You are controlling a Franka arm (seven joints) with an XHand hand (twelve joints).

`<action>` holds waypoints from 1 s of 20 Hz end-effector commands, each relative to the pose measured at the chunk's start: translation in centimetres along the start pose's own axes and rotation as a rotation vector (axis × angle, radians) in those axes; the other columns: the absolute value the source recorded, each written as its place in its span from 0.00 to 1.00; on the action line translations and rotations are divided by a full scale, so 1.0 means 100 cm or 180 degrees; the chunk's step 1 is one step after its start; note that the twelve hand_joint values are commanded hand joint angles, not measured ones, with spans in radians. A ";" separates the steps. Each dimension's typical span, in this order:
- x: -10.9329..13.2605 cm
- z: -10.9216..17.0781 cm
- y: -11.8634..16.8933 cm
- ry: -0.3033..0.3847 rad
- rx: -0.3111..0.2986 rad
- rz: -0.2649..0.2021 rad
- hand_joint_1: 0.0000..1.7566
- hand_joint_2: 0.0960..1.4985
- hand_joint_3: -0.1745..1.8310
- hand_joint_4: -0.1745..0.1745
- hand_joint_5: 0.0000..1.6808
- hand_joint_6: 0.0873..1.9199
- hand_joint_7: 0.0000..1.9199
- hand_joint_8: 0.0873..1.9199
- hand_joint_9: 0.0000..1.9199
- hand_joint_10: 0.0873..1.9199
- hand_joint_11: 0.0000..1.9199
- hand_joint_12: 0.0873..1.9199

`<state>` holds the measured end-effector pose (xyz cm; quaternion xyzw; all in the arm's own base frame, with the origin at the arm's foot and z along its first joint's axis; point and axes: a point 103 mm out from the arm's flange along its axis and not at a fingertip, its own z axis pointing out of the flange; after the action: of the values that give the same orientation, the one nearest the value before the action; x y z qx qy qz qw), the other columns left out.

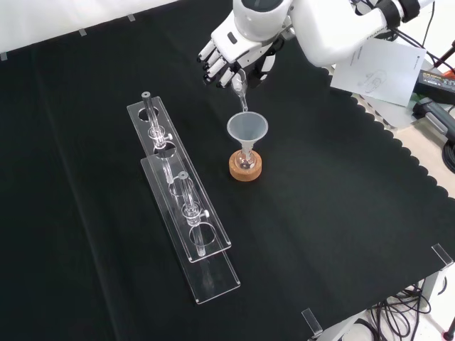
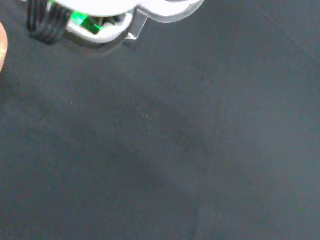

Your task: Pour all the NaCl from the weighing funnel into the round-bottom flask.

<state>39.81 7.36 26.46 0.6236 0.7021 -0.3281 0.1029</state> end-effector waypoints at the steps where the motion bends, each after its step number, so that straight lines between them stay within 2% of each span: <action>1: 0.002 -0.005 0.000 -0.0126 0.0007 0.0005 0.62 0.42 0.45 1.00 0.66 0.49 0.31 0.31 0.45 0.20 0.32 0.63; 20: 0.012 -0.018 0.000 -0.0491 0.0005 0.0019 0.62 0.42 0.45 1.00 0.67 0.49 0.31 0.31 0.45 0.20 0.33 0.63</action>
<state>40.02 9.21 27.14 0.6000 0.6925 -0.3710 0.1514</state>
